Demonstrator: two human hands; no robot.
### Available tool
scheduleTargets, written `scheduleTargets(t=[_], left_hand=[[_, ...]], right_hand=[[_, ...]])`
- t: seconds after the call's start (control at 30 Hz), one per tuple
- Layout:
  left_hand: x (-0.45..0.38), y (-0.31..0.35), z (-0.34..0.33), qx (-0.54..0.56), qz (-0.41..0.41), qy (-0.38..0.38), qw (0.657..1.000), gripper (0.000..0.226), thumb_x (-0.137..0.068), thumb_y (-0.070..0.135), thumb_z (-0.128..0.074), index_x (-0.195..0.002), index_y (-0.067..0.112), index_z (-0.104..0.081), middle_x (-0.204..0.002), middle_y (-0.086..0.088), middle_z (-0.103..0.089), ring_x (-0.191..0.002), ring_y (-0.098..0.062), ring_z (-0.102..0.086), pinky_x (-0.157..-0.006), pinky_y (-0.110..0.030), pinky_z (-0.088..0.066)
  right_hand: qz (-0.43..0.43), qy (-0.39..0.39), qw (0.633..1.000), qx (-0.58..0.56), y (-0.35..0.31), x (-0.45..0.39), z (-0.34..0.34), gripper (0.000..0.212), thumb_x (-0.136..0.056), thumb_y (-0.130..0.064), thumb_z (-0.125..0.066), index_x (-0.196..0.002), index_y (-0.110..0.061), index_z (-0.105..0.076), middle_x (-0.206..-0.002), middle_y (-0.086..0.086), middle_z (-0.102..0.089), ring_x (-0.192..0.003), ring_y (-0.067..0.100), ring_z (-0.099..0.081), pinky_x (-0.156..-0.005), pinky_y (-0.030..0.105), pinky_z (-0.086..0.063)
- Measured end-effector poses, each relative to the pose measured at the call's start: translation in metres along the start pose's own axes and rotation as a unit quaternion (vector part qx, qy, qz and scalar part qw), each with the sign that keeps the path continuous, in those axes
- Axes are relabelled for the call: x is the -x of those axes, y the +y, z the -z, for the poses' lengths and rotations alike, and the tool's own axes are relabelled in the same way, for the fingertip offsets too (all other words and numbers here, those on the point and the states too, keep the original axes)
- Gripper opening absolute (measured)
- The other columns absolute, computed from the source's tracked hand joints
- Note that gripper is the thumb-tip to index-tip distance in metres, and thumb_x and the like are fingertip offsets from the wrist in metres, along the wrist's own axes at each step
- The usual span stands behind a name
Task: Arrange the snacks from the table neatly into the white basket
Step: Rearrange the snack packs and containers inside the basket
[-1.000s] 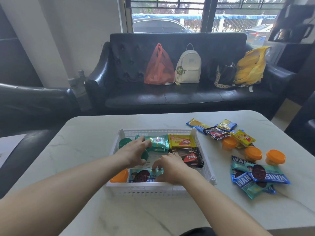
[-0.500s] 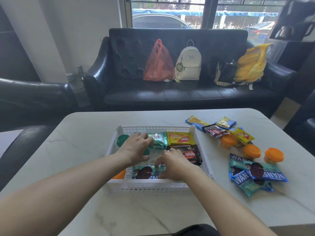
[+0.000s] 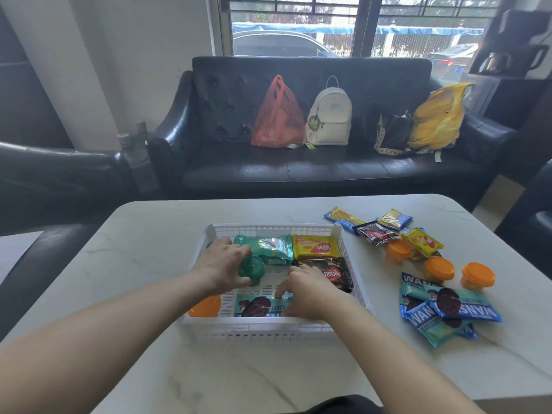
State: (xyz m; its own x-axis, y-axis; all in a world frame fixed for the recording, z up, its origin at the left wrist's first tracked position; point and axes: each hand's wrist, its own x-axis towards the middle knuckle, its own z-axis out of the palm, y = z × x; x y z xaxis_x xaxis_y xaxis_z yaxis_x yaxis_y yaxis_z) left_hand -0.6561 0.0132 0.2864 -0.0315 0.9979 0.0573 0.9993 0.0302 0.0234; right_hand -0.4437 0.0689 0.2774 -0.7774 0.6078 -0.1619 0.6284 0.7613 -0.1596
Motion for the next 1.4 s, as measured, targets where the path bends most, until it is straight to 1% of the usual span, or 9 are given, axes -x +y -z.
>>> scheduleTargets(t=[0.2,0.3,0.5,0.7,0.87,0.97,1.1,1.2,1.4], left_hand=[[-0.011,0.023,-0.007,0.004,-0.025,0.022,0.999,0.053,-0.076,0.062,-0.068,-0.111,0.024,-0.059,-0.107,0.006,-0.065,-0.096,-0.017,-0.045,-0.078,-0.029,-0.037],[-0.019,0.039,-0.008,0.01,-0.028,0.024,0.999,0.053,-0.077,0.059,-0.068,-0.114,0.023,-0.059,-0.109,0.004,-0.065,-0.1,-0.02,-0.046,-0.086,-0.034,-0.041],[-0.028,0.058,-0.013,-0.011,-0.027,0.05,0.998,0.048,-0.083,0.056,-0.063,-0.115,0.021,-0.06,-0.111,0.002,-0.065,-0.104,-0.022,-0.046,-0.09,-0.035,-0.036],[-0.024,0.05,-0.014,0.007,-0.036,0.055,0.998,0.061,-0.083,0.063,-0.059,-0.128,0.022,-0.054,-0.122,0.001,-0.059,-0.112,-0.022,-0.046,-0.098,-0.036,-0.038],[-0.018,0.008,-0.001,-0.015,0.041,0.09,0.995,0.043,-0.093,0.038,-0.048,-0.131,0.02,-0.052,-0.126,-0.003,-0.059,-0.114,-0.023,-0.049,-0.099,-0.036,-0.039],[-0.01,-0.021,0.004,-0.079,0.121,0.057,0.988,0.052,-0.087,0.039,-0.053,-0.134,0.017,-0.049,-0.128,-0.005,-0.059,-0.114,-0.025,-0.051,-0.098,-0.038,-0.04],[0.001,-0.038,-0.004,-0.115,0.146,-0.003,0.983,0.057,-0.085,0.051,-0.054,-0.131,0.018,-0.049,-0.129,-0.006,-0.059,-0.117,-0.026,-0.051,-0.101,-0.038,-0.039],[0.005,-0.043,-0.011,-0.12,0.132,0.008,0.984,0.049,-0.088,0.053,-0.055,-0.127,0.021,-0.051,-0.124,-0.003,-0.062,-0.116,-0.025,-0.052,-0.1,-0.037,-0.041],[0.008,-0.047,-0.011,-0.119,0.126,0.056,0.983,0.037,-0.091,0.05,-0.061,-0.116,0.022,-0.057,-0.114,-0.001,-0.068,-0.105,-0.023,-0.056,-0.09,-0.034,-0.044]], right_hand=[[0.001,0.013,1.0,-0.018,0.001,0.001,-0.003,0.041,-0.081,-0.046,-0.076,-0.121,-0.037,-0.068,-0.117,-0.002,-0.058,-0.11,0.023,-0.048,-0.096,0.039,-0.037],[0.007,0.033,0.999,-0.02,0.002,0.0,-0.004,0.041,-0.079,-0.046,-0.077,-0.118,-0.035,-0.07,-0.116,-0.003,-0.06,-0.105,0.023,-0.051,-0.091,0.038,-0.039],[0.011,0.052,0.998,-0.037,0.005,0.0,-0.006,0.036,-0.077,-0.043,-0.077,-0.111,-0.033,-0.073,-0.106,-0.002,-0.064,-0.093,0.022,-0.05,-0.077,0.032,-0.035],[0.013,0.06,0.996,-0.057,0.005,0.001,-0.008,0.035,-0.076,-0.041,-0.077,-0.109,-0.033,-0.074,-0.1,-0.003,-0.065,-0.086,0.019,-0.045,-0.076,0.031,-0.035],[0.018,0.082,0.994,-0.072,0.006,0.004,-0.008,0.022,-0.084,-0.038,-0.072,-0.104,-0.031,-0.073,-0.093,-0.008,-0.061,-0.087,0.017,-0.05,-0.074,0.03,-0.037],[0.002,0.143,0.986,-0.088,0.006,0.004,-0.006,0.011,-0.091,-0.034,-0.063,-0.096,-0.026,-0.069,-0.085,-0.012,-0.056,-0.085,0.014,-0.048,-0.079,0.029,-0.036],[-0.051,0.242,0.968,-0.045,0.005,0.001,-0.002,0.025,-0.095,-0.031,-0.054,-0.118,-0.025,-0.064,-0.106,-0.006,-0.062,-0.107,0.019,-0.049,-0.096,0.033,-0.035],[-0.069,0.229,0.971,-0.017,0.006,-0.001,-0.001,0.034,-0.097,-0.032,-0.05,-0.13,-0.03,-0.06,-0.123,-0.006,-0.062,-0.12,0.02,-0.047,-0.104,0.036,-0.031],[-0.069,0.186,0.98,-0.016,0.008,-0.001,-0.012,0.04,-0.098,-0.035,-0.049,-0.138,-0.038,-0.054,-0.139,-0.011,-0.056,-0.126,0.019,-0.045,-0.107,0.039,-0.027]])
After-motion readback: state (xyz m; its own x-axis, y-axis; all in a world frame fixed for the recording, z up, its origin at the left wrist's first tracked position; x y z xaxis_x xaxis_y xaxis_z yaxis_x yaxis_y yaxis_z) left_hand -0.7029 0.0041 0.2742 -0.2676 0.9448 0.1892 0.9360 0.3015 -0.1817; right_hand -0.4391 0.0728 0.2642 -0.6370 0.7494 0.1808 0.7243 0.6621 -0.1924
